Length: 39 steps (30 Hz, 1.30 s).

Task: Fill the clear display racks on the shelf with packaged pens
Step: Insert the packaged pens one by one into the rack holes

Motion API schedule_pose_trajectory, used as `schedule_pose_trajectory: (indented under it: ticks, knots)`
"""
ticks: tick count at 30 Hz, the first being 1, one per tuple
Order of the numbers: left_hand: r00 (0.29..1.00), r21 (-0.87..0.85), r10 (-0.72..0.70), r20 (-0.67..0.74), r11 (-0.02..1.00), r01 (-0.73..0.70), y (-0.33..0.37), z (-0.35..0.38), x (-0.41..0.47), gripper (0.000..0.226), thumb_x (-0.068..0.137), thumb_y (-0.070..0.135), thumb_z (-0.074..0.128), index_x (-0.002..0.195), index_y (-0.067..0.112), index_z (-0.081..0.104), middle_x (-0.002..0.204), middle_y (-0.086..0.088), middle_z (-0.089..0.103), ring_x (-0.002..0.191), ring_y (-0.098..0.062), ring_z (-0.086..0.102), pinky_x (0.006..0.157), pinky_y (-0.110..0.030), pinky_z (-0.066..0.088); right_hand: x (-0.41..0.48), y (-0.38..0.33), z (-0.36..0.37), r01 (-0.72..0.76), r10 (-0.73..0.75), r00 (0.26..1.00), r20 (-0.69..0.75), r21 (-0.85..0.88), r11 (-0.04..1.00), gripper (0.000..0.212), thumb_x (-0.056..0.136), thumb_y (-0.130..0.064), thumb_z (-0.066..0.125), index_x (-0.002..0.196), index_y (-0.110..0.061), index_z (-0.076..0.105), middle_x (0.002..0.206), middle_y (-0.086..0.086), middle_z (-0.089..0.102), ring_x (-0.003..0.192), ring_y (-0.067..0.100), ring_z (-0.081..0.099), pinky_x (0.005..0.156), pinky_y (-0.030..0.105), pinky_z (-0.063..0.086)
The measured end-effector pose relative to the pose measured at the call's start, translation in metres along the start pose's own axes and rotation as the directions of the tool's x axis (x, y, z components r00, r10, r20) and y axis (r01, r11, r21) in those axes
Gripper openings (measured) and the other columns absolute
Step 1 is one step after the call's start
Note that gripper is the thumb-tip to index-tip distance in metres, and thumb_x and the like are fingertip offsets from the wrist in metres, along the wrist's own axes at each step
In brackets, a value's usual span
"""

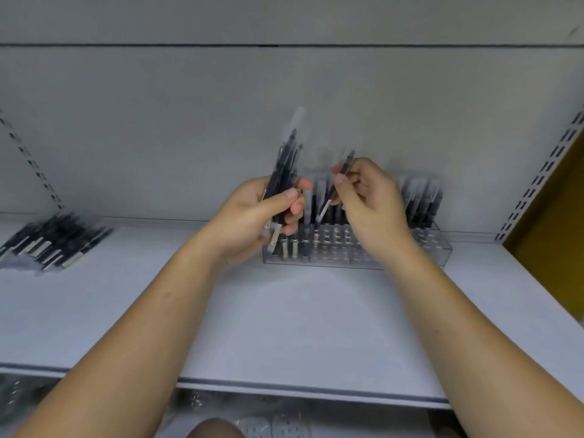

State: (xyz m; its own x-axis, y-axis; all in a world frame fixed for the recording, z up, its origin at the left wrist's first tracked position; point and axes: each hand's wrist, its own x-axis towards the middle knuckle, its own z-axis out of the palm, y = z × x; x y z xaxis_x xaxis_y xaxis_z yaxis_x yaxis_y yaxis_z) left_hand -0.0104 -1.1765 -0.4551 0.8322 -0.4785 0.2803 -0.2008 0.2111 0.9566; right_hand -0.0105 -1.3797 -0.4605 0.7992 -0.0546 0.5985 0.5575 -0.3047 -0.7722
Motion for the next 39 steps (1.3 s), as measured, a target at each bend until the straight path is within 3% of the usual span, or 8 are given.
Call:
schedule_pose_trajectory:
  ticks: [5,8,11,15,19,26,32,39]
  knots:
    - [0.997,-0.038,0.003,0.077,0.999,0.0,-0.009,-0.007,-0.007,0.017,0.105,0.018,0.046,0.116,0.011,0.056,0.079,0.0,0.047,0.061,-0.018,0.045,0.061,-0.035,0.049,-0.013,0.024,0.005,-0.007,0.008,1.0,0.01,-0.045,0.999,0.008,0.103,-0.014,0.061,0.098,-0.02,0.065,0.085,-0.002,0.069,0.081,0.023,0.071,0.076,0.046,0.059]
    - [0.989,-0.065,-0.049,0.138,0.996,0.059,-0.018,-0.015,-0.013,0.016,0.106,0.022,0.044,0.117,0.015,0.054,0.081,-0.002,0.046,0.065,-0.022,0.049,0.08,-0.056,0.059,-0.014,0.027,0.007,0.031,-0.025,0.998,0.055,-0.105,0.994,0.013,0.102,-0.018,0.06,0.101,-0.005,0.063,0.086,0.004,0.069,0.08,0.025,0.07,0.075,0.048,0.057]
    - [0.978,-0.042,-0.093,0.187,0.994,0.103,-0.022,-0.022,-0.021,0.017,0.106,0.025,0.044,0.119,0.017,0.053,0.081,-0.006,0.044,0.069,-0.026,0.05,0.094,-0.071,0.052,-0.012,0.028,0.006,0.063,-0.049,0.995,0.085,-0.169,0.984,0.016,0.102,-0.02,0.059,0.103,-0.004,0.063,0.088,0.006,0.068,0.081,0.024,0.069,0.074,0.045,0.056]
    - [0.978,0.015,-0.124,0.166,0.992,0.123,-0.023,-0.026,-0.026,0.023,0.106,0.031,0.045,0.123,0.019,0.053,0.08,-0.005,0.04,0.062,-0.023,0.043,0.072,-0.053,0.058,-0.013,0.03,0.007,0.068,-0.042,0.992,0.115,-0.233,0.97,0.011,0.103,-0.017,0.062,0.097,-0.008,0.062,0.083,-0.004,0.065,0.079,0.01,0.064,0.071,0.022,0.052]
    - [0.992,0.007,-0.114,0.055,0.993,0.114,-0.028,-0.026,-0.023,0.028,0.105,0.033,0.046,0.128,0.021,0.058,0.078,-0.002,0.038,0.058,-0.017,0.027,0.053,-0.029,0.024,-0.014,0.032,0.008,0.031,0.0,0.993,0.117,-0.266,0.963,0.011,0.099,-0.019,0.068,0.091,-0.014,0.063,0.077,-0.013,0.061,0.073,-0.001,0.058,0.068,0.009,0.043]
    - [0.993,-0.08,-0.118,0.033,0.99,0.12,-0.029,-0.024,-0.021,0.016,0.104,0.024,0.048,0.11,0.013,0.058,0.075,0.0,0.043,0.063,-0.015,0.039,0.05,-0.024,0.027,-0.016,0.035,0.014,0.013,0.053,0.983,0.178,-0.347,0.938,0.007,0.094,-0.023,0.075,0.093,-0.02,0.068,0.079,-0.016,0.064,0.077,-0.003,0.061,0.07,0.007,0.043]
    - [0.992,-0.093,-0.105,0.069,0.989,0.111,-0.032,-0.017,-0.021,0.019,0.103,0.015,0.047,0.116,0.007,0.058,0.075,-0.001,0.044,0.07,-0.018,0.045,0.059,-0.026,0.036,-0.02,0.029,0.011,0.004,0.066,0.984,0.168,-0.389,0.921,0.012,0.09,-0.027,0.079,0.09,-0.017,0.072,0.081,-0.01,0.071,0.081,0.003,0.066,0.073,0.007,0.046]
    - [0.99,-0.027,-0.112,0.082,0.993,0.114,-0.034,-0.017,-0.021,0.018,0.103,0.013,0.049,0.119,0.008,0.056,0.08,-0.009,0.055,0.074,-0.026,0.055,0.067,-0.036,0.038,-0.021,0.028,0.005,-0.024,0.028,1.0,0.011,-0.283,0.959,0.014,0.091,-0.025,0.076,0.102,-0.017,0.072,0.088,-0.009,0.071,0.084,0.007,0.065,0.075,0.012,0.049]
